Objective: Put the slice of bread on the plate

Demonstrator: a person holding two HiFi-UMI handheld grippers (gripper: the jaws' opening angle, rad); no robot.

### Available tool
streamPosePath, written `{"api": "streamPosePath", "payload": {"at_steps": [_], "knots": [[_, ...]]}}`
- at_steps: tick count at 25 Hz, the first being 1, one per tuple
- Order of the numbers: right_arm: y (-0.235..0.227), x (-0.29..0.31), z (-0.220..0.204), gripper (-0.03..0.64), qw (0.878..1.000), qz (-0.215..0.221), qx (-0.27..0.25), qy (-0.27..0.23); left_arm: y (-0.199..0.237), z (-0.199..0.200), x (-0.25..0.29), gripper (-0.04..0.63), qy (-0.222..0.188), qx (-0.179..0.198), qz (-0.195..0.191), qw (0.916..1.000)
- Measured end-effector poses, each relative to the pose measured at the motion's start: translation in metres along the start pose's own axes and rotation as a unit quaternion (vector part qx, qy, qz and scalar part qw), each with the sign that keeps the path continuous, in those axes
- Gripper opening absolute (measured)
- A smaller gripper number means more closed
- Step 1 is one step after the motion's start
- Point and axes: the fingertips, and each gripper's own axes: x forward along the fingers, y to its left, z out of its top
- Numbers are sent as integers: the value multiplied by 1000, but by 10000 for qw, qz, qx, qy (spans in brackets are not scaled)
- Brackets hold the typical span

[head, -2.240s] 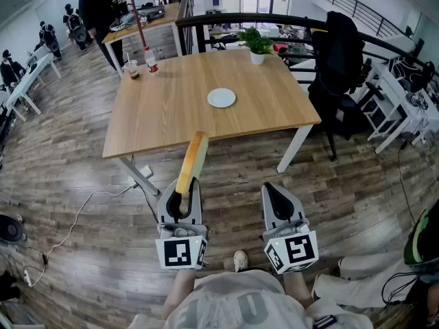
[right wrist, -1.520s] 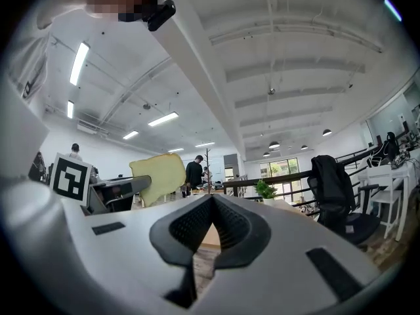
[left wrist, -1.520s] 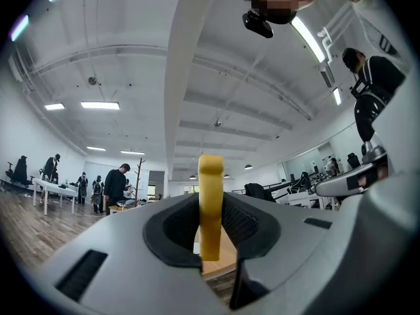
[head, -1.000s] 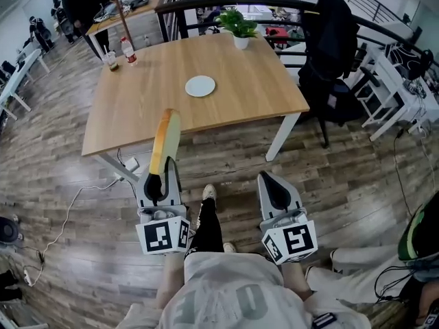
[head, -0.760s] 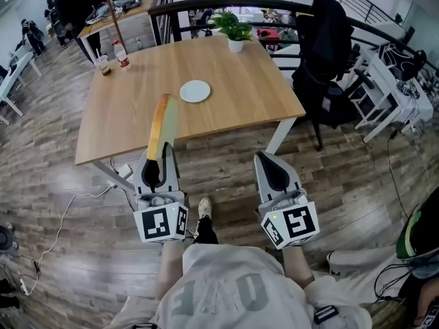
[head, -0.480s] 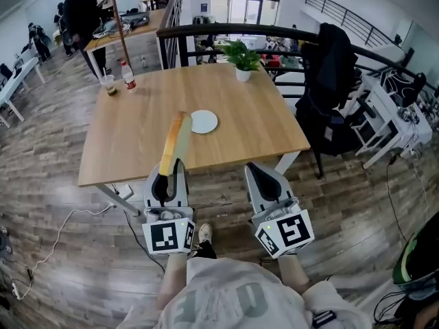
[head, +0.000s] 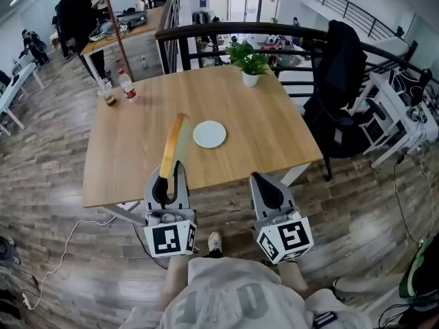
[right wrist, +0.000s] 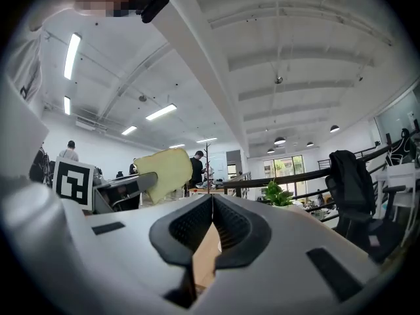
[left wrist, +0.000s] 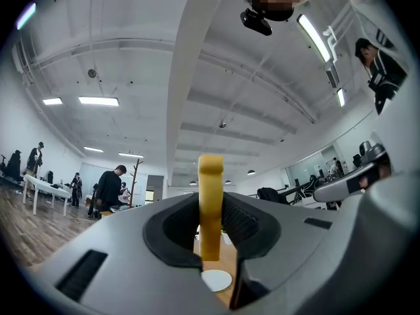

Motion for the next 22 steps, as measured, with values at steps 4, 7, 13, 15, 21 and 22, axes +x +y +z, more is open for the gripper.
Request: {"api": "streamPosePath", "payload": {"at_steps": [4, 7, 13, 15, 21, 22], "knots": [[-7, 34, 0, 18, 10000, -30, 86, -23, 16, -11, 29, 91, 33, 13, -44, 10000], [-12, 60, -1, 18, 10000, -49, 53, -30, 30, -18, 50, 91, 37, 54, -77, 9999], [-20, 102, -7, 18, 9998, -187, 107, 59, 50, -30, 88, 91, 2, 46, -159, 9999], [-21, 111, -13, 18, 9996, -186, 159, 151, 53, -35, 95, 91, 16, 15, -188, 9998], [-24, 136, -18, 18, 9994, -100, 111, 316, 63, -55, 112, 91, 203, -109, -156, 9996], [-26, 140, -17, 18, 9994, -86, 91, 333, 63, -59, 115, 91, 267, -136, -147, 9994]]}}
